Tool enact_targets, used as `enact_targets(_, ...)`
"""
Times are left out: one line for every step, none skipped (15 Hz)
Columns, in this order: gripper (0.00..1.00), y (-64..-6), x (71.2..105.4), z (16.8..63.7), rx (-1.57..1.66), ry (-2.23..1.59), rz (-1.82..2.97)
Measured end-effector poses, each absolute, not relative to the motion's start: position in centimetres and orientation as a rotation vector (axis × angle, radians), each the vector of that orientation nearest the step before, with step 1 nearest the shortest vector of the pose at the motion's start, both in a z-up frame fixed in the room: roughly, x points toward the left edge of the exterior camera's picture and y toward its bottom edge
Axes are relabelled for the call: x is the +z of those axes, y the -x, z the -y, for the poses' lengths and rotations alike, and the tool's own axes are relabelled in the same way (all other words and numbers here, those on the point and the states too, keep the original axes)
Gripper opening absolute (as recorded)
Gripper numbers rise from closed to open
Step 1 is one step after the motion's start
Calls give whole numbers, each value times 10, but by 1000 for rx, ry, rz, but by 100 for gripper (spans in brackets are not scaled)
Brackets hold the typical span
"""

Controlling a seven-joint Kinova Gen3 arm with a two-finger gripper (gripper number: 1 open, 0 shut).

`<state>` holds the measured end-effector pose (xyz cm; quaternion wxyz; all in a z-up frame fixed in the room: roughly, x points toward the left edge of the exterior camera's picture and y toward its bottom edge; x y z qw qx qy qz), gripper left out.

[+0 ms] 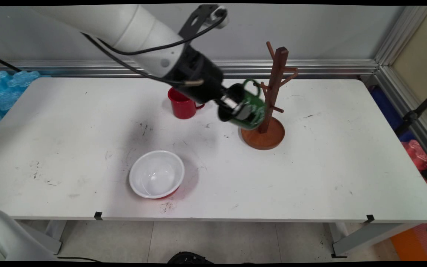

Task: Place the picked object on the table

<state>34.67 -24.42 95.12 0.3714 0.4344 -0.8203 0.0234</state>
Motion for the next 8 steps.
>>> enact_targets(0,-353,951,244,72,-1115,2141)
enact_targets(0,-359,950,243,86,-1116,2181)
enact_targets(0,-362,950,243,93,-1115,2205)
enact_targets(0,-367,949,244,103,-1115,2239)
enact_targets(0,-370,948,244,109,-1114,2261)
enact_targets(0,-373,946,245,117,-1114,2286)
enact_targets(0,-376,945,247,127,-1113,2311)
enact_targets(0,-379,943,249,138,-1111,2341)
